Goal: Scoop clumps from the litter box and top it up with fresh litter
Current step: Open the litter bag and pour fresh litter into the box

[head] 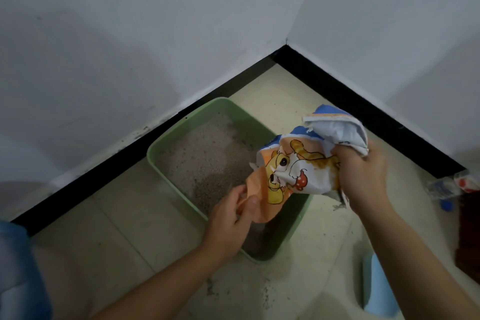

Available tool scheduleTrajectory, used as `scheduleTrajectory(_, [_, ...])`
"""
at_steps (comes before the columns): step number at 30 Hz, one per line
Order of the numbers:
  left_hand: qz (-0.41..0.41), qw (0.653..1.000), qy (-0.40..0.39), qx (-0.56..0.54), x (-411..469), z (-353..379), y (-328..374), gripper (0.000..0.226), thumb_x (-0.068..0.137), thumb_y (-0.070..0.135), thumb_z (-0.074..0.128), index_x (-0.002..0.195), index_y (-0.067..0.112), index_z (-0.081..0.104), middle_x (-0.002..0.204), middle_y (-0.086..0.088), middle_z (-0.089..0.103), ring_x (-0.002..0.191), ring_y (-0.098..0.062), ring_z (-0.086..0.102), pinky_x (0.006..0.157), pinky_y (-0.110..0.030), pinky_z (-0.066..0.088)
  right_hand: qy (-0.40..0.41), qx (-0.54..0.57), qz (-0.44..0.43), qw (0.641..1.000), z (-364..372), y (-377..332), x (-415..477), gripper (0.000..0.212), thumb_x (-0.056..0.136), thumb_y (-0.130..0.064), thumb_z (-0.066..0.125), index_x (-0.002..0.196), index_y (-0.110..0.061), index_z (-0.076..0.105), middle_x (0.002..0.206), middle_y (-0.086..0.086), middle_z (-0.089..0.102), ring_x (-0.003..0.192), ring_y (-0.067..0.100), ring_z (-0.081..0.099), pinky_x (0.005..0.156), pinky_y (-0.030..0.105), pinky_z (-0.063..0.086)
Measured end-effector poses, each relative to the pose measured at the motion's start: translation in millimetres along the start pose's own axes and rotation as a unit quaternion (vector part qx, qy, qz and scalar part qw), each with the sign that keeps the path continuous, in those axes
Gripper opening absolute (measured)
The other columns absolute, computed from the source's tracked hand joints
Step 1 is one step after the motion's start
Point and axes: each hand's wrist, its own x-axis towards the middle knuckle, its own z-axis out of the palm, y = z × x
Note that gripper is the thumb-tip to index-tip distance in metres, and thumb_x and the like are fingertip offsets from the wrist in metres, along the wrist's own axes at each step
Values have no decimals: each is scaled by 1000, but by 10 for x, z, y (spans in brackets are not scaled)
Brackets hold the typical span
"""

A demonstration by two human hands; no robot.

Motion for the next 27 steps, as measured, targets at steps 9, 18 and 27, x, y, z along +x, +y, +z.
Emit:
scheduleTrajectory(9, [-54, 994, -24, -92, 190, -19, 260, 15, 97, 25, 56, 97, 28, 71, 87, 4, 73, 81, -12, 69, 70, -28, 55, -19, -134, -125, 983, 53, -59, -24, 7, 88, -20, 65, 90, -16, 59, 75, -9, 60, 68, 10, 57, 56, 28, 46])
scheduleTrajectory(18, [28, 978, 160, -128, 426, -173, 417, 11, 96, 7, 54, 101, 15, 59, 94, -2, 67, 85, -12, 64, 68, -19, 50, 5, -225, -261, 939, 27, -346, -46, 33, 81, -19, 73, 87, -25, 42, 71, -6, 51, 61, 24, 53, 49, 21, 30])
scheduleTrajectory(27, [74, 977, 177, -90, 439, -193, 396, 9, 96, 8, 55, 102, 16, 58, 92, -7, 64, 84, -25, 62, 68, -36, 50, 37, -194, -256, 946, -3, -331, -19, 31, 81, -15, 72, 83, -20, 42, 64, -8, 48, 58, 25, 54, 49, 26, 32])
